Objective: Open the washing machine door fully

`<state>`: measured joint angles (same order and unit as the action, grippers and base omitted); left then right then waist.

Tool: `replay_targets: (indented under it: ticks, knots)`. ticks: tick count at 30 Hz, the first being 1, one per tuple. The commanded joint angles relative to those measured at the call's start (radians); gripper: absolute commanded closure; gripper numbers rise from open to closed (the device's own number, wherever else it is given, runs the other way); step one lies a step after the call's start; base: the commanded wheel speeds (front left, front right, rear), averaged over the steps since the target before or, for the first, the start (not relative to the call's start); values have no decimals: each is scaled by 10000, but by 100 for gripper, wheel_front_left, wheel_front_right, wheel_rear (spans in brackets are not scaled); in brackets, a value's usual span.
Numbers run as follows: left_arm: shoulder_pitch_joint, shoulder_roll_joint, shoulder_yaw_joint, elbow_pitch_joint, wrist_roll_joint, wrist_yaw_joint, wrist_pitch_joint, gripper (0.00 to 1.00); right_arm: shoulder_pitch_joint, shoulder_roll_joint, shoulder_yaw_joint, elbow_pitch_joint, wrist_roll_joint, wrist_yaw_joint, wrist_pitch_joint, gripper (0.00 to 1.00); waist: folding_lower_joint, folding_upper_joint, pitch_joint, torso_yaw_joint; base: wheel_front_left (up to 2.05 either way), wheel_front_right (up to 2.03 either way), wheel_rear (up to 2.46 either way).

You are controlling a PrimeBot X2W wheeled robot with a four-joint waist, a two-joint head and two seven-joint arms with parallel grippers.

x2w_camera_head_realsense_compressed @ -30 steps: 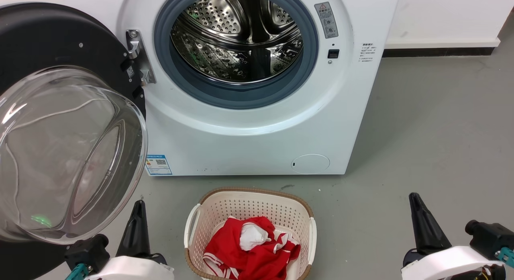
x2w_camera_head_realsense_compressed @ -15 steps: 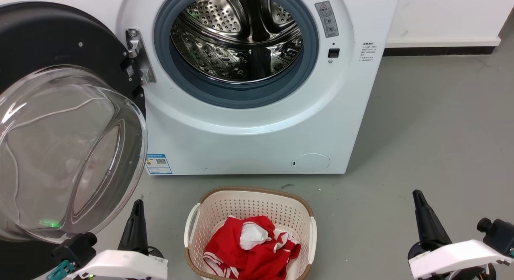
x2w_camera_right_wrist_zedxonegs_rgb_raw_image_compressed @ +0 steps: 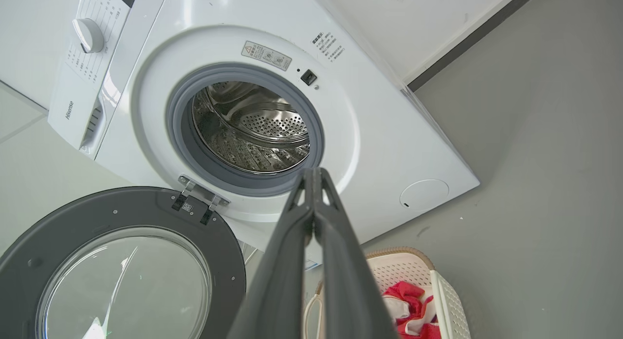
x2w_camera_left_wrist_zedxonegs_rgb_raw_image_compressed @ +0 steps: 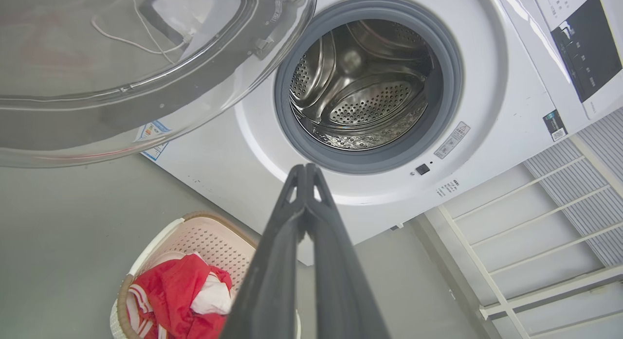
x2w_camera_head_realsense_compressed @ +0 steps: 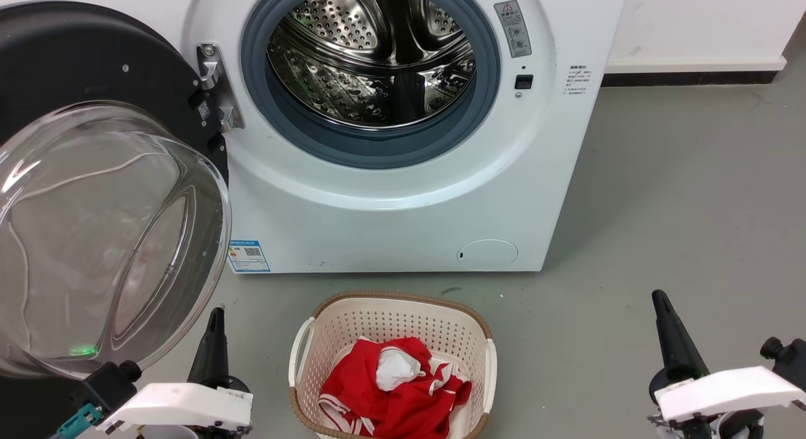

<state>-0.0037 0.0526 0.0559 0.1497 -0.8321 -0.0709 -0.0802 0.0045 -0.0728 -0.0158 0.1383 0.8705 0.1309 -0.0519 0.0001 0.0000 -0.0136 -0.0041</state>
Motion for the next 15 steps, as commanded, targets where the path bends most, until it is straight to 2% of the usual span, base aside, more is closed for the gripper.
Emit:
replay_targets:
  ticks: [1,15]
  knots:
    - [-244,23,58,-56,-309,-83,89,100,-267,-78,-29,-43,327,0,47,100,-1,0,3,1,0,0,0]
    - [-456,13,183,179,-2031,-205,520,100,-474,-95,-142,200,2053,0,326,100,-1,0,31,8,0,0,0]
